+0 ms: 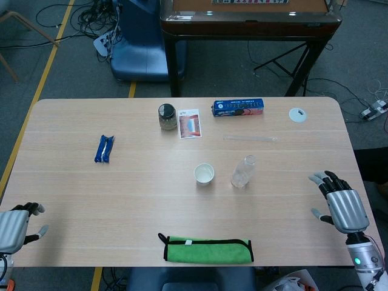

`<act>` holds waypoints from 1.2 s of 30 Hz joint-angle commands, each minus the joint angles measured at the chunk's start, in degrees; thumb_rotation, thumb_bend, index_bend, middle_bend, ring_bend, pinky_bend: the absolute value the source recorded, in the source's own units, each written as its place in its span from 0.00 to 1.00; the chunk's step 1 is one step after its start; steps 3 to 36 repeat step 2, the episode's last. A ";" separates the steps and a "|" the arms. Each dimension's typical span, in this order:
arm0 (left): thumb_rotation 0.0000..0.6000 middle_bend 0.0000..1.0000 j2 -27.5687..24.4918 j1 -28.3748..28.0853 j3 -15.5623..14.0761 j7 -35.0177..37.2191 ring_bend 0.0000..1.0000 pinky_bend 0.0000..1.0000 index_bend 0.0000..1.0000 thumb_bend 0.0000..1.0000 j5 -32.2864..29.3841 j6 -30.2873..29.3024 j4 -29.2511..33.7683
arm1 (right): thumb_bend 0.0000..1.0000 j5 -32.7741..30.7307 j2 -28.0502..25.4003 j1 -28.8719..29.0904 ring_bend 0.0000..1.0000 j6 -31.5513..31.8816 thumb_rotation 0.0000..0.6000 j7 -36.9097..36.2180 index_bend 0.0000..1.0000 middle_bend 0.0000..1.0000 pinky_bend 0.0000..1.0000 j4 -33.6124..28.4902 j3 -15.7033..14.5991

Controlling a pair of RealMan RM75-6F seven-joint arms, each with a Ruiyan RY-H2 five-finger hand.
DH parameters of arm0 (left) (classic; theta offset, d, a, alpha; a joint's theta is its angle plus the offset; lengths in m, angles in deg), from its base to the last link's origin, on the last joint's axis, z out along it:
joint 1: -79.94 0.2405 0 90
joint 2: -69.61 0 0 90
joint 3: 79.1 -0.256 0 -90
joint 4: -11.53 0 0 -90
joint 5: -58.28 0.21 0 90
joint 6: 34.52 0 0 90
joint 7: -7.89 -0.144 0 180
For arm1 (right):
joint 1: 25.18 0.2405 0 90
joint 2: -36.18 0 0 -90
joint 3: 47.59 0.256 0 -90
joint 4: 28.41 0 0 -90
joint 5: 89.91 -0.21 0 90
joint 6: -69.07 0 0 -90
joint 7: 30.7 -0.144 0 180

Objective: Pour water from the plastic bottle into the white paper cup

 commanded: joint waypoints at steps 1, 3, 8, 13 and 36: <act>1.00 0.49 0.02 0.00 0.07 -0.14 0.48 0.68 0.45 0.18 -0.22 0.08 0.02 | 0.00 1.56 -0.79 -0.68 0.13 0.76 1.00 -3.13 0.23 0.22 0.32 0.26 0.02; 1.00 0.49 0.01 -0.01 0.09 -0.22 0.48 0.68 0.45 0.18 -0.30 0.10 0.06 | 0.00 1.69 -0.90 -0.82 0.13 0.87 1.00 -3.31 0.23 0.22 0.32 0.34 0.06; 1.00 0.49 0.01 -0.01 0.09 -0.22 0.48 0.68 0.45 0.18 -0.30 0.10 0.06 | 0.00 1.69 -0.90 -0.82 0.13 0.87 1.00 -3.31 0.23 0.22 0.32 0.34 0.06; 1.00 0.49 0.01 -0.01 0.09 -0.22 0.48 0.68 0.45 0.18 -0.30 0.10 0.06 | 0.00 1.69 -0.90 -0.82 0.13 0.87 1.00 -3.31 0.23 0.22 0.32 0.34 0.06; 1.00 0.49 0.01 -0.01 0.09 -0.22 0.48 0.68 0.45 0.18 -0.30 0.10 0.06 | 0.00 1.69 -0.90 -0.82 0.13 0.87 1.00 -3.31 0.23 0.22 0.32 0.34 0.06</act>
